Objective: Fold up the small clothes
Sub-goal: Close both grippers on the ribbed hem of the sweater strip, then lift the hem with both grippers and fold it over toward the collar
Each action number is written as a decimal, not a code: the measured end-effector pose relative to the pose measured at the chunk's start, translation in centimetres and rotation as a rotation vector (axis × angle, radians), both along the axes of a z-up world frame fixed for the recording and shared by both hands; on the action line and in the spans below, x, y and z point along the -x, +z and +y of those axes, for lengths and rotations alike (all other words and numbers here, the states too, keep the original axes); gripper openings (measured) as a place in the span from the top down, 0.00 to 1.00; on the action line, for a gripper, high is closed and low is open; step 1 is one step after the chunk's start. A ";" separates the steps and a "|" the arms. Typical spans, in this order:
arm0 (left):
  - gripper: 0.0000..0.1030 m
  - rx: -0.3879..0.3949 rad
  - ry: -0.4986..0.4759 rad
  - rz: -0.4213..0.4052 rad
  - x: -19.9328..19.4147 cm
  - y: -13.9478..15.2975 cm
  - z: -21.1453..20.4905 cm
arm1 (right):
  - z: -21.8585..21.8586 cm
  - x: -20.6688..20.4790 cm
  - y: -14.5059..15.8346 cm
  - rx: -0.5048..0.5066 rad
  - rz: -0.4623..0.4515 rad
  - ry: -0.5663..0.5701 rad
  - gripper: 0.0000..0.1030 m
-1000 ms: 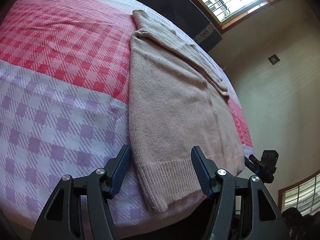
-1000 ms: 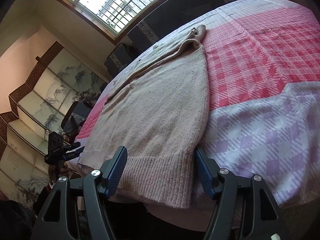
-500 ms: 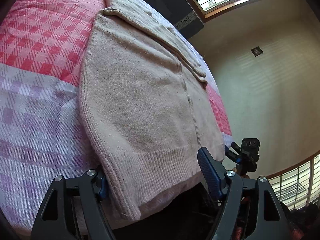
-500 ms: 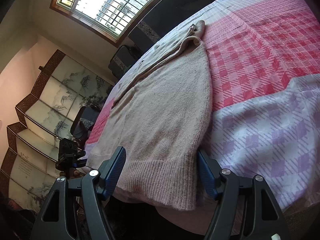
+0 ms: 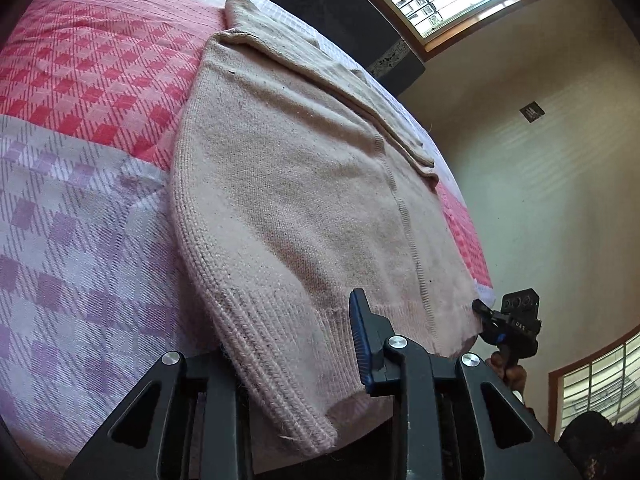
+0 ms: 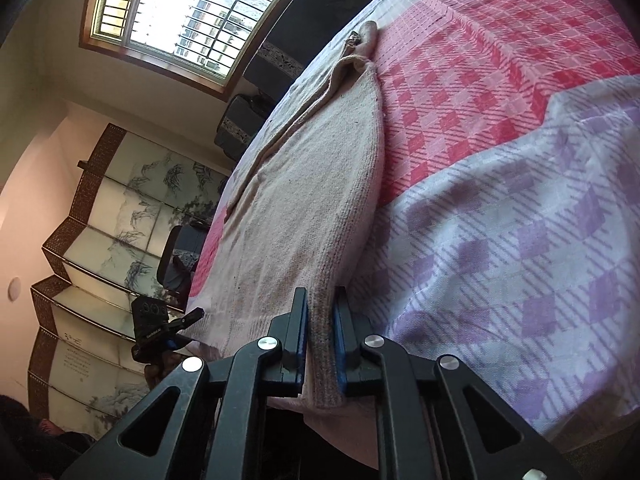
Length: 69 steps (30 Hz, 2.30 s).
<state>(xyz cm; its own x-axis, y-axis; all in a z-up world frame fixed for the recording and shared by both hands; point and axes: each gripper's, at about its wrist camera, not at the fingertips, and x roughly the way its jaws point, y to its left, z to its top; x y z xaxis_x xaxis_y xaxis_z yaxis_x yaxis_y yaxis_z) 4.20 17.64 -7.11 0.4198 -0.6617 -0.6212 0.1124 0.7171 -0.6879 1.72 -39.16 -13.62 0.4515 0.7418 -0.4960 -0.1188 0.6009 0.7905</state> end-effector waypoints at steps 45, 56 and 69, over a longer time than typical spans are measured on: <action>0.96 0.151 0.174 -0.254 -6.9 9.1 0.4 | -0.6 -7.3 8.9 -0.282 -0.130 -0.119 0.93; 0.96 0.032 0.228 -0.339 -12.3 11.3 -0.3 | -1.9 -14.1 10.3 -0.264 -0.166 -0.187 0.93; 0.96 -0.065 0.288 -0.310 -19.6 9.0 -0.9 | -3.5 -21.6 8.8 -0.216 -0.126 -0.278 0.95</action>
